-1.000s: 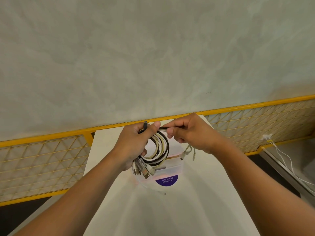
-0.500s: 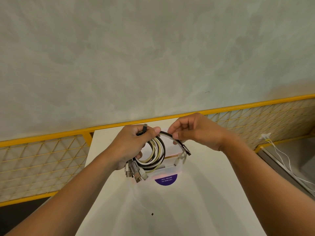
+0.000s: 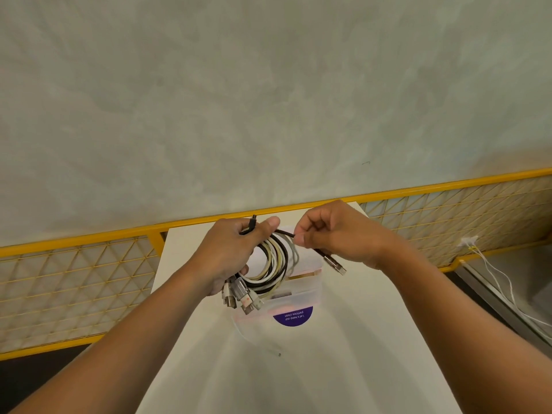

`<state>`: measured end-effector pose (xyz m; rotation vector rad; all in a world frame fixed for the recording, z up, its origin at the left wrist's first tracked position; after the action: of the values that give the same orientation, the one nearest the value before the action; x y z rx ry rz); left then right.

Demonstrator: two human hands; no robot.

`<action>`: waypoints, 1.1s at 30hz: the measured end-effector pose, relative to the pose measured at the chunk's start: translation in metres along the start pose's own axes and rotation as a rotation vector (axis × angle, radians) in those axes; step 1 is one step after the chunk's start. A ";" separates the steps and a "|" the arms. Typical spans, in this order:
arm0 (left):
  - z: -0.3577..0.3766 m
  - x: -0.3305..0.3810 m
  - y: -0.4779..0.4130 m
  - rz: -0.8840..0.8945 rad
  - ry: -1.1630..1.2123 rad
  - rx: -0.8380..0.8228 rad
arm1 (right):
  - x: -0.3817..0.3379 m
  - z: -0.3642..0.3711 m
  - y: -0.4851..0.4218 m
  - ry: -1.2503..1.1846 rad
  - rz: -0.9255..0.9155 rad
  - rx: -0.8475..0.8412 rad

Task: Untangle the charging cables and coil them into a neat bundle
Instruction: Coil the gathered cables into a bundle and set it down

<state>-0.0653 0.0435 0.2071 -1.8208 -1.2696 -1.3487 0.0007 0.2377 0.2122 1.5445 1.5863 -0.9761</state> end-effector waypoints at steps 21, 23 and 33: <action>-0.001 0.009 -0.004 -0.011 0.327 0.077 | 0.019 0.037 -0.005 -0.302 -0.094 0.171; 0.000 0.014 -0.004 0.010 0.341 0.069 | 0.017 0.039 -0.005 -0.429 -0.118 0.191; 0.005 0.019 -0.006 0.078 0.295 0.085 | 0.016 0.038 -0.005 -0.914 -0.056 0.121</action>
<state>-0.0673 0.0565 0.2221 -1.5308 -1.0715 -1.4352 -0.0052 0.2119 0.1805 0.8836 0.9205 -1.5358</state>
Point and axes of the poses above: each hand's wrist, its own y-axis away from the middle knuckle, its own z-axis out of the palm, x = y × z, the point moved 1 cm from there along -y, towards the middle knuckle, and after that the axes turned 2 degrees about -z, right-handed, at the moved point
